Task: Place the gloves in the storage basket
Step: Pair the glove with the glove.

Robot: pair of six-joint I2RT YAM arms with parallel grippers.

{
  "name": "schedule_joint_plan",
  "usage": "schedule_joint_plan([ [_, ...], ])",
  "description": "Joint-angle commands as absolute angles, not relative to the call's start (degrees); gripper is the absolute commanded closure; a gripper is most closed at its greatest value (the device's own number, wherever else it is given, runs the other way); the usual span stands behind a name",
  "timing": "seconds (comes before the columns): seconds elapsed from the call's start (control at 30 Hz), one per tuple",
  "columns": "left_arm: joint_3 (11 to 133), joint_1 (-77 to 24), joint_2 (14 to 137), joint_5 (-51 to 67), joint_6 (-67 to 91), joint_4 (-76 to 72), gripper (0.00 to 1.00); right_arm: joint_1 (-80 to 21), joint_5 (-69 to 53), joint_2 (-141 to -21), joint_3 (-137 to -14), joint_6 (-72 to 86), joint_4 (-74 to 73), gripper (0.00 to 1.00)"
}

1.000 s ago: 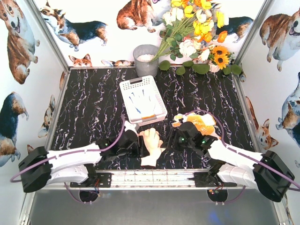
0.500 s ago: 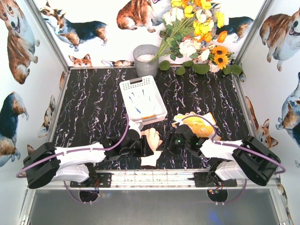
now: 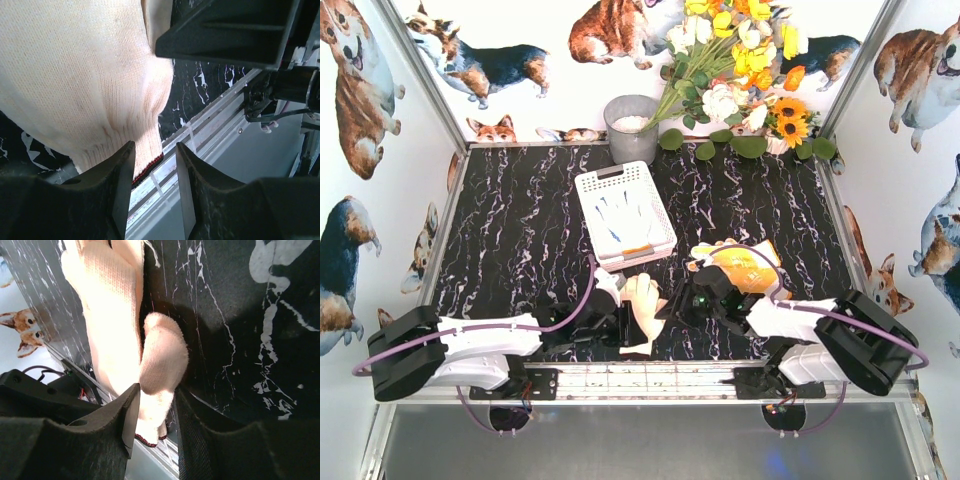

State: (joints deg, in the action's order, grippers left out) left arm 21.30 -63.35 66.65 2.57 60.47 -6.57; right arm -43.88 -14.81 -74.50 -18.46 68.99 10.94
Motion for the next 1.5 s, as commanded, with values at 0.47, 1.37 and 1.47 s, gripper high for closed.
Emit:
schedule_joint_plan([
  [0.47,17.98,-66.08,68.5,1.57,63.12,-8.88,0.7,-44.14,-9.93,-74.37,-22.94,62.68,9.48,0.8],
  [1.37,18.33,-68.1,70.61,1.11,64.34,-8.78,0.72,-44.18,-15.49,-82.47,-28.63,57.69,11.12,1.0],
  [1.47,18.49,-68.12,70.96,1.5,64.26,-8.81,0.72,-44.21,-15.34,-84.31,-29.62,57.11,10.96,1.0],
])
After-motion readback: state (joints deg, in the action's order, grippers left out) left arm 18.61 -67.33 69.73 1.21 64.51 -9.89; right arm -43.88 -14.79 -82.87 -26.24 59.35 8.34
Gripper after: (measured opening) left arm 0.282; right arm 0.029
